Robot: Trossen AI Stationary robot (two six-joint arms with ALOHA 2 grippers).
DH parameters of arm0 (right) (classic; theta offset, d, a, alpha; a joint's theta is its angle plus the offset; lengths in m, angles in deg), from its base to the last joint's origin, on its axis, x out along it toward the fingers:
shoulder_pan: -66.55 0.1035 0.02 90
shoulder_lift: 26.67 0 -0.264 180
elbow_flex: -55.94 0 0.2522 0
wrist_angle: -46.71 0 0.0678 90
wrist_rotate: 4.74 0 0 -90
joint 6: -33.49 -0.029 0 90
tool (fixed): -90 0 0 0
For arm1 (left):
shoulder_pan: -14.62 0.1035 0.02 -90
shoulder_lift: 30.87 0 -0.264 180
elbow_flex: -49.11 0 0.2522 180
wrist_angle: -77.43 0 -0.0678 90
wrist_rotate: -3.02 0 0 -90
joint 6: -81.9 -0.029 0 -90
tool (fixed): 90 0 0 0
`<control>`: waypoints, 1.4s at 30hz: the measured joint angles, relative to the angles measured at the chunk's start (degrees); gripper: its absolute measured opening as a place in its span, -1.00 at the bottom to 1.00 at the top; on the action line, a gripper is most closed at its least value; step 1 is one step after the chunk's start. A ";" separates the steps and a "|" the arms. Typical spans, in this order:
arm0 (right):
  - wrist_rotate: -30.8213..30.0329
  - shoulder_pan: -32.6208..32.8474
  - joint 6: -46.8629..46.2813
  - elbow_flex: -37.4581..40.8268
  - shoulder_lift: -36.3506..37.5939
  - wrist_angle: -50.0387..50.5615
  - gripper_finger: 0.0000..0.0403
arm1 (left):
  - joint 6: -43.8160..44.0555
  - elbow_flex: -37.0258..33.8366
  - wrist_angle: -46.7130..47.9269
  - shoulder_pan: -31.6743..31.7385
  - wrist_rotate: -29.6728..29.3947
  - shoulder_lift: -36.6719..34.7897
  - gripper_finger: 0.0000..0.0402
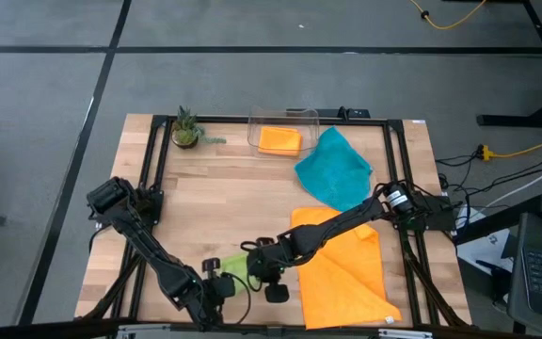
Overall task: Fold microfiber towels
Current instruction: Fold the green microfiber cloth
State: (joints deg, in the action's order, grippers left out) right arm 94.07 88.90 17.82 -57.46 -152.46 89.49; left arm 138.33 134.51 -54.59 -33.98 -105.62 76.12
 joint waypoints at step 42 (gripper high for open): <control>11.22 -0.18 0.94 -0.03 0.02 2.03 -0.92 | 0.04 0.04 -7.95 0.22 2.08 -3.60 -0.94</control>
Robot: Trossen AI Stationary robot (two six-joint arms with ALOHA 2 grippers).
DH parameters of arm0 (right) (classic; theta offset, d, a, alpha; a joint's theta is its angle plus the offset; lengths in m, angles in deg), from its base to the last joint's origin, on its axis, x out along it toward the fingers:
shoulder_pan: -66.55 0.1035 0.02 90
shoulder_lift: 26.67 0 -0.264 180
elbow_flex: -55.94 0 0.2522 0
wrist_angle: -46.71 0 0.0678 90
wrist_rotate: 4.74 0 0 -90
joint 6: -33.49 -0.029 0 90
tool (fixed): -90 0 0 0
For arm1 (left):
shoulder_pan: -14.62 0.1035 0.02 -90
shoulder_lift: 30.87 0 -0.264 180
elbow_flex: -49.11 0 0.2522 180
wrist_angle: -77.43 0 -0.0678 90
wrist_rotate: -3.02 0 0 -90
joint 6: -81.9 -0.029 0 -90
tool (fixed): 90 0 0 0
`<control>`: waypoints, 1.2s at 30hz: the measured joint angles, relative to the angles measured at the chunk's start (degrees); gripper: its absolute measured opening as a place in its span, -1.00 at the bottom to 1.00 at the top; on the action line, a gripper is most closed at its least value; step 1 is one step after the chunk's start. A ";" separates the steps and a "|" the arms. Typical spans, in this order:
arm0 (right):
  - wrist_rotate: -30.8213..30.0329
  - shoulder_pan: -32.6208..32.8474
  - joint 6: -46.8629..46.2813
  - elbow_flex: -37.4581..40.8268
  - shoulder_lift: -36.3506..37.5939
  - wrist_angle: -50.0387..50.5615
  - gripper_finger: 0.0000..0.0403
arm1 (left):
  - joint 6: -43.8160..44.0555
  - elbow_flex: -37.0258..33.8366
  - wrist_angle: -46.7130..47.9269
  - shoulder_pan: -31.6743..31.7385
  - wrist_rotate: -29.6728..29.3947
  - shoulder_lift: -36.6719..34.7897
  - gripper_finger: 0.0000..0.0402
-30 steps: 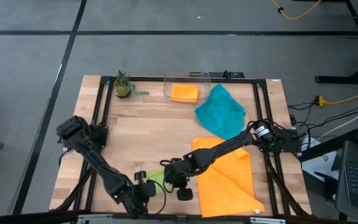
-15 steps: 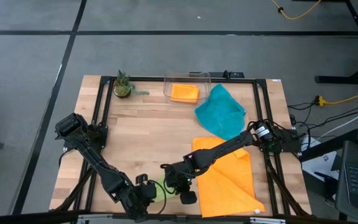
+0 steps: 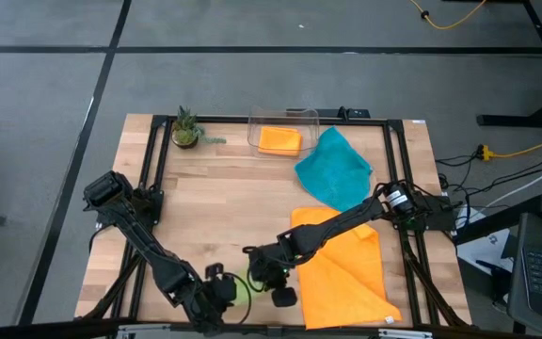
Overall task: Fold microfiber towels
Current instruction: Fold the green microfiber cloth
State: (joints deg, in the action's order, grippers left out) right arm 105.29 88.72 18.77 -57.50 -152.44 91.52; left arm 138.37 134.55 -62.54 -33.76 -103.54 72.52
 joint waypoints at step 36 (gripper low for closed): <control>0.49 -0.61 2.89 0.09 -2.22 -0.12 -0.92 | 0.05 -2.12 -2.12 2.25 4.94 3.98 -0.99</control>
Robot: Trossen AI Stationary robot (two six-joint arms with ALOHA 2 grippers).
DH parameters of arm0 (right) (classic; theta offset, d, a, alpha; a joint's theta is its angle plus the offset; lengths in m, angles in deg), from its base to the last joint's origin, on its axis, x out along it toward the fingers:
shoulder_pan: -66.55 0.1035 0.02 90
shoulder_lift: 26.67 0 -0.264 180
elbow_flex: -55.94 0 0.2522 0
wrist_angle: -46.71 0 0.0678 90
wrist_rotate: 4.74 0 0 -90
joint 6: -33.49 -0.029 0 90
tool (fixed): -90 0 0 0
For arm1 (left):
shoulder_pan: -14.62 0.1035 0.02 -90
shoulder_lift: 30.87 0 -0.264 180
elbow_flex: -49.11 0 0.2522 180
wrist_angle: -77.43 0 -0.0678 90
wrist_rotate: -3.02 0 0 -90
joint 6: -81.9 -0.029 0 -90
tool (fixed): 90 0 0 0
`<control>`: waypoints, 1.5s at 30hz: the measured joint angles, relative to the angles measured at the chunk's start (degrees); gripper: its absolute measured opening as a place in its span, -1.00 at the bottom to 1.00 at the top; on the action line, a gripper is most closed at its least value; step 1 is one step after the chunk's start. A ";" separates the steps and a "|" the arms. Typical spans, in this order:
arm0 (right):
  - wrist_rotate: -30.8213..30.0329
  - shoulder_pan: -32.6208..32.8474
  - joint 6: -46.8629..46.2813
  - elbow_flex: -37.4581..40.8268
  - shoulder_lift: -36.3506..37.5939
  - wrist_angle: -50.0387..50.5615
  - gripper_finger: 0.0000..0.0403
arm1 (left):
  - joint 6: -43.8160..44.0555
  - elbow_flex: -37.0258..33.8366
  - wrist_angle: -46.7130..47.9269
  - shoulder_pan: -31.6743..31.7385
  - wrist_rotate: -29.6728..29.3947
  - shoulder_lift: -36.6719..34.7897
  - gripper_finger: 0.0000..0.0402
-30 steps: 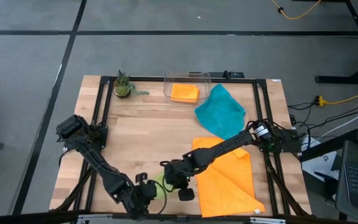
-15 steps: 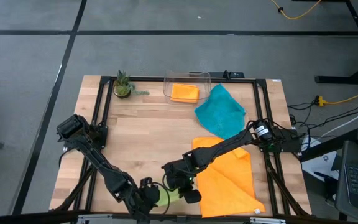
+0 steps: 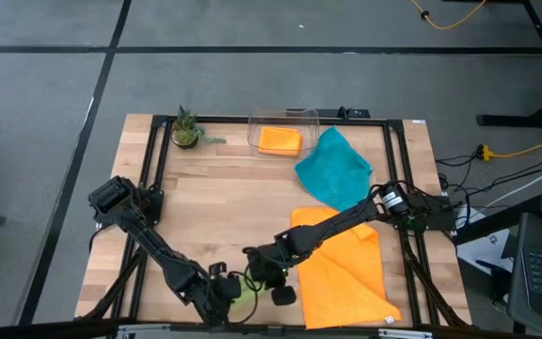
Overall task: Fold microfiber towels
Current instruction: Fold the green microfiber cloth
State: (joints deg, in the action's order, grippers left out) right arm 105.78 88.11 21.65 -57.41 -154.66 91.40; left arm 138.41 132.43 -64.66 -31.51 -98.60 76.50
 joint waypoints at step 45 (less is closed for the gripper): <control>-15.89 -0.37 -1.42 -0.09 -5.47 -8.34 -0.89 | 10.27 -1.70 3.43 -1.52 8.71 -0.42 -0.42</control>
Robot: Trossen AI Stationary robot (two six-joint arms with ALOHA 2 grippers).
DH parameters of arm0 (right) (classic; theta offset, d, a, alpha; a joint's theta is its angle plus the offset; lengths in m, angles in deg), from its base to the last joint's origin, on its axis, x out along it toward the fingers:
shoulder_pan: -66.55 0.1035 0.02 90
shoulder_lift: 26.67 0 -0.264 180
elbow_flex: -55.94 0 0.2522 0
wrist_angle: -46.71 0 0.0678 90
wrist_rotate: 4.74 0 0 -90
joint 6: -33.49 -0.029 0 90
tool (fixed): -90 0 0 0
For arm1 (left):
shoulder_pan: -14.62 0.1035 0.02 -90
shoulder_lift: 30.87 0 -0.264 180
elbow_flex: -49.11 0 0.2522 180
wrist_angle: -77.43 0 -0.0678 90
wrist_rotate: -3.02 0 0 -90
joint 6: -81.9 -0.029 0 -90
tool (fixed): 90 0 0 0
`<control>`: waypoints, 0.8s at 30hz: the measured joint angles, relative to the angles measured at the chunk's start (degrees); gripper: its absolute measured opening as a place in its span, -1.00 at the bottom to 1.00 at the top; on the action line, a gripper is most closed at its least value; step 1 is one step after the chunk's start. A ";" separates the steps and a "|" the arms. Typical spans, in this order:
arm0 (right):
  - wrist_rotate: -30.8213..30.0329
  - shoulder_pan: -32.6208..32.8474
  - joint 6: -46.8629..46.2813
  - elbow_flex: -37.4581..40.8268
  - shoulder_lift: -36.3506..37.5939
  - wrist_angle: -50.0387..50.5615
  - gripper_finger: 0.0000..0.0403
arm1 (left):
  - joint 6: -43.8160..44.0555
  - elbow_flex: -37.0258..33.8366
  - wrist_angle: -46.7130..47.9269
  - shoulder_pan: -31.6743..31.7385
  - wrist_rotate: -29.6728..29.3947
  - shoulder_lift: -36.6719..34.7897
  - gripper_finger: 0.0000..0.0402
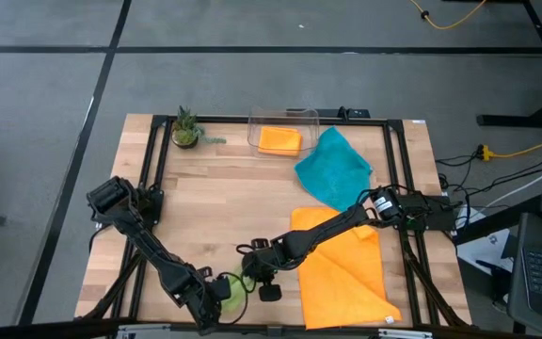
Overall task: Fold microfiber towels
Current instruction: Fold the green microfiber cloth
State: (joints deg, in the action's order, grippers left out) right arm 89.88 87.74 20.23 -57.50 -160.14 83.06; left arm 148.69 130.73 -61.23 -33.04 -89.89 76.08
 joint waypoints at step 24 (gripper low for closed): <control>0.03 -0.02 -0.15 0.07 -0.04 -0.17 -0.85 | -23.69 5.84 -8.33 -0.10 -16.20 4.02 -0.46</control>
State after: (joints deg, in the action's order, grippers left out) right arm 89.91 87.72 20.08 -57.43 -160.18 82.88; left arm 125.00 136.56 -69.56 -33.14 -106.09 80.10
